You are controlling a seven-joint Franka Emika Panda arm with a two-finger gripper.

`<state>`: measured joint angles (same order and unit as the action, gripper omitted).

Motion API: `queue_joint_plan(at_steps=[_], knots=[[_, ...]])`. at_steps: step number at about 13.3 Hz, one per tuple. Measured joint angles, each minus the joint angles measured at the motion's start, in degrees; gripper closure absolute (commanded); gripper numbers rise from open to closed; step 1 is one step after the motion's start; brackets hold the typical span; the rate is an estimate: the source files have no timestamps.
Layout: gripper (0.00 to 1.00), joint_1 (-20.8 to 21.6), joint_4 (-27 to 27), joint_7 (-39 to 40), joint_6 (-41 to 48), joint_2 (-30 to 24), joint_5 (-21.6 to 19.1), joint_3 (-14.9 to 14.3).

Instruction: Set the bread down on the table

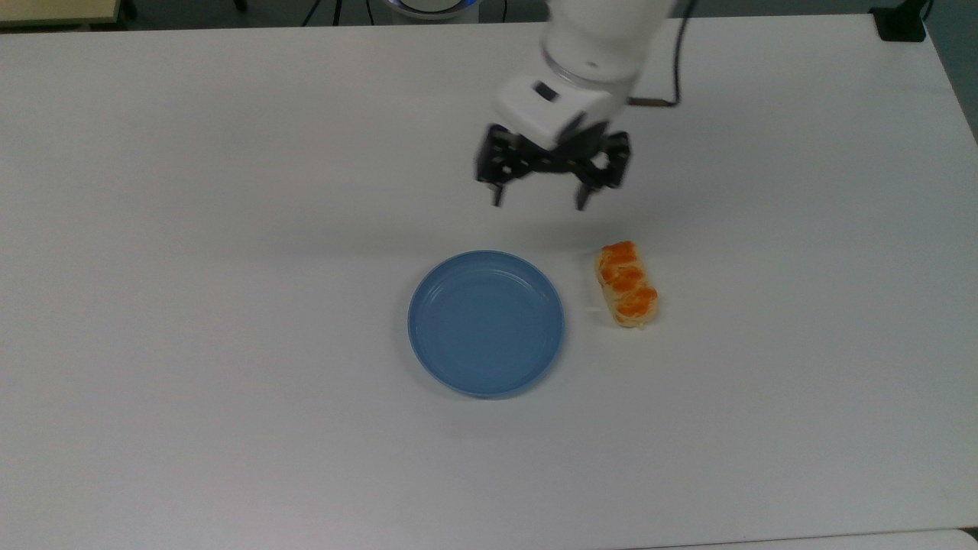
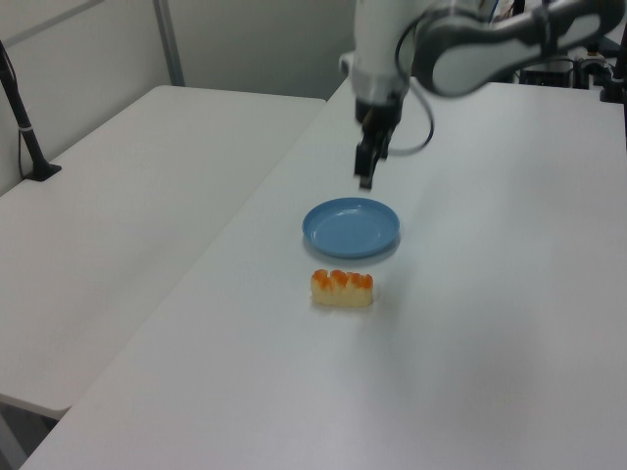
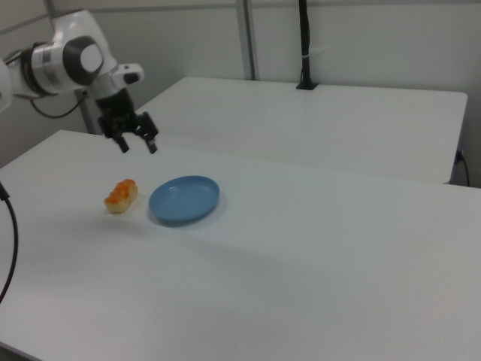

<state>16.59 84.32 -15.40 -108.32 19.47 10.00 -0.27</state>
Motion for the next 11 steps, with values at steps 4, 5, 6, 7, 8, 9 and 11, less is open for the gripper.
queue_joint_plan(at_steps=[4, 5, 6, 7, 8, 9, 11], knots=[[0.0, -8.29, 0.02, 10.94, 9.19, -6.27, -3.68, -0.1], [0.0, -10.09, -0.01, 13.03, 11.64, -7.93, -5.28, -0.15], [0.0, -12.0, -0.01, 14.56, 14.05, -9.85, -6.44, -0.18], [0.0, -13.57, 0.08, 15.5, 15.9, -11.59, -7.07, -0.21], [0.0, -14.76, 0.36, 16.17, 17.15, -13.25, -7.47, -0.22], [0.0, -15.43, 0.84, 16.32, 17.83, -14.62, -7.63, -0.23], [0.0, -15.76, 2.3, 16.32, 17.98, -16.49, -7.64, -0.22]])
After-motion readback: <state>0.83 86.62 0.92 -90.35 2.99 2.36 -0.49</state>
